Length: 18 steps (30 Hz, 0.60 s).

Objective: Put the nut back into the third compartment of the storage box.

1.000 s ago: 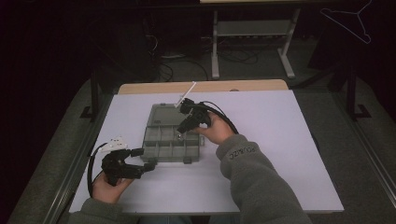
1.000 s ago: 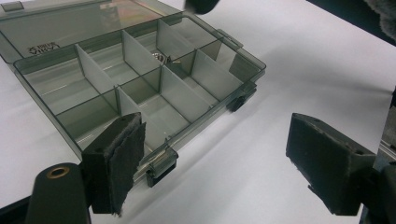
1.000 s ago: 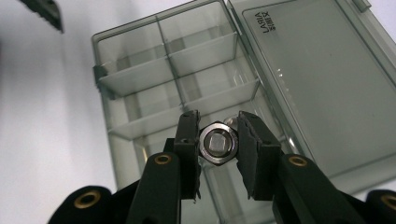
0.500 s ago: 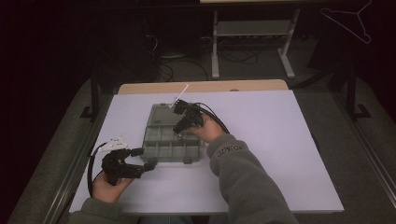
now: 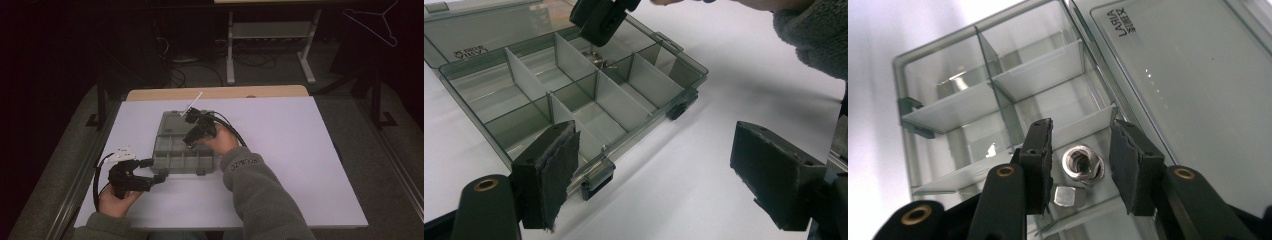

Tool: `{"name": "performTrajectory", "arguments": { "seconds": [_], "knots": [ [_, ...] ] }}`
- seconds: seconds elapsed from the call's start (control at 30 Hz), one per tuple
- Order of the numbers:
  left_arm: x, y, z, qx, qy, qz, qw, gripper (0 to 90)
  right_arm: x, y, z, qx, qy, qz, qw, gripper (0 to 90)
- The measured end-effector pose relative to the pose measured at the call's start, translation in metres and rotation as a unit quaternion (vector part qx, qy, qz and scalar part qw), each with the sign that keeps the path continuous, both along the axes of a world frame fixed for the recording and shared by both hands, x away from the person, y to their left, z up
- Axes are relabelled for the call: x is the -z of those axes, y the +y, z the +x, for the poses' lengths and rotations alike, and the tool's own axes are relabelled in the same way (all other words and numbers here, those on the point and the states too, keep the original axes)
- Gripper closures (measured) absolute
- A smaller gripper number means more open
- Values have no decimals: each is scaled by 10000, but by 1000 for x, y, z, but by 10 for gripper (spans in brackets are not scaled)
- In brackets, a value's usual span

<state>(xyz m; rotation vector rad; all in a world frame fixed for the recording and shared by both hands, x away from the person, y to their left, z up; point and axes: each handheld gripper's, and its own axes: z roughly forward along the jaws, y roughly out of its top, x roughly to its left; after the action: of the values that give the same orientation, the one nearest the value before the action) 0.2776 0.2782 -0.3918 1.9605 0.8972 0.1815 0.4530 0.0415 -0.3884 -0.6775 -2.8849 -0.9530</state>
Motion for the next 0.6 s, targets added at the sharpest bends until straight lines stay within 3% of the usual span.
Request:
{"name": "performTrajectory", "arguments": {
  "seconds": [0.33,0.47,0.5,0.6],
  "knots": [
    [0,-1,0,26,4,50,10000,186,-12,-37,-15,156,-161,174,9996,525],
    [1,-1,1,14,7,63,10000,186,-15,-62,-24,234,-301,333,9987,498],
    [1,-2,0,-38,47,-15,10000,185,-15,-69,-28,305,-324,369,9983,492],
    [1,-2,0,17,33,67,10000,185,-16,-91,-40,464,-326,405,9976,471]
  ]
}}
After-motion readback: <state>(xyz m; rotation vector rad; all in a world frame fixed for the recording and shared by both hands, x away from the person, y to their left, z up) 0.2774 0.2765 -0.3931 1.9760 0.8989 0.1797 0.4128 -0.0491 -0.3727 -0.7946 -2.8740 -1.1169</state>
